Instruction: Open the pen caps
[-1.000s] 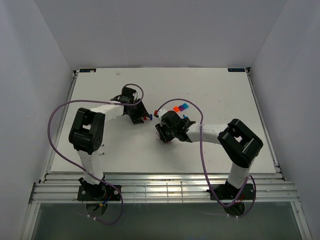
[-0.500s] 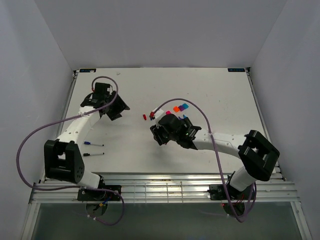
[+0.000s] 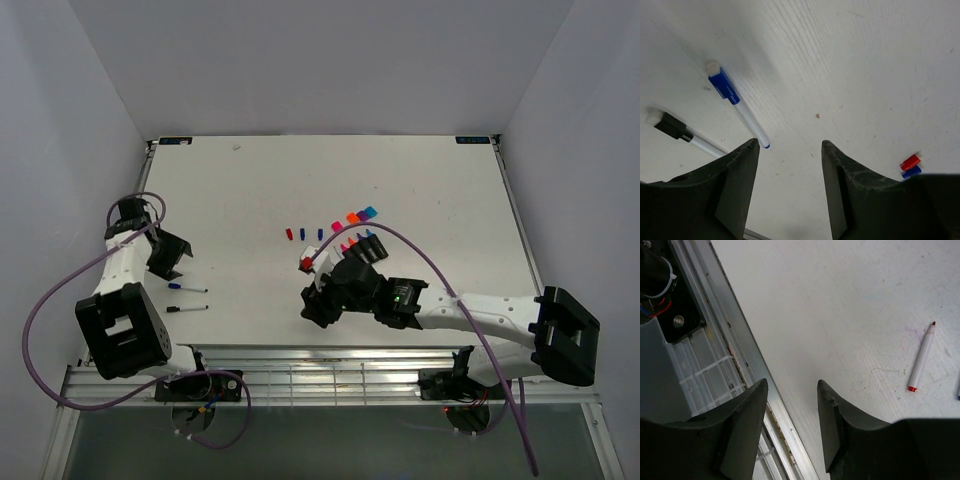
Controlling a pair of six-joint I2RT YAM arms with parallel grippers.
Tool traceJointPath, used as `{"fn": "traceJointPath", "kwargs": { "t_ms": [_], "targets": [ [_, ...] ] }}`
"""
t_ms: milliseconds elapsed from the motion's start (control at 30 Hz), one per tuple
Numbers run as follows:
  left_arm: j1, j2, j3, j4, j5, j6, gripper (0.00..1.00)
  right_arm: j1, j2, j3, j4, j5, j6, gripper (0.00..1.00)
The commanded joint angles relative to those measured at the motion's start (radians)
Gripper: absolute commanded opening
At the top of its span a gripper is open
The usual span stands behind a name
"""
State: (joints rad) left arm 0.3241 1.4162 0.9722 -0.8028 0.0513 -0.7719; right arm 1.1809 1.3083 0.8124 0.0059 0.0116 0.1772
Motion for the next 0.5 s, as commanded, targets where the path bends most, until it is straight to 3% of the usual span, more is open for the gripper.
{"fn": "traceJointPath", "kwargs": {
  "t_ms": [0, 267, 467],
  "targets": [
    [0.049, -0.011, -0.006, -0.042, -0.033, 0.031, 0.63, 0.009, -0.032, -0.033, 0.051, -0.068, 0.008, 0.51],
    [0.079, 0.01, -0.029, -0.058, -0.198, 0.046, 0.62, 0.009, -0.052, -0.064, 0.071, -0.079, 0.002, 0.51],
    [0.082, 0.072, -0.026, -0.023, -0.203, 0.046, 0.61, 0.008, -0.064, -0.074, 0.078, -0.065, -0.001, 0.51]
  ]
}}
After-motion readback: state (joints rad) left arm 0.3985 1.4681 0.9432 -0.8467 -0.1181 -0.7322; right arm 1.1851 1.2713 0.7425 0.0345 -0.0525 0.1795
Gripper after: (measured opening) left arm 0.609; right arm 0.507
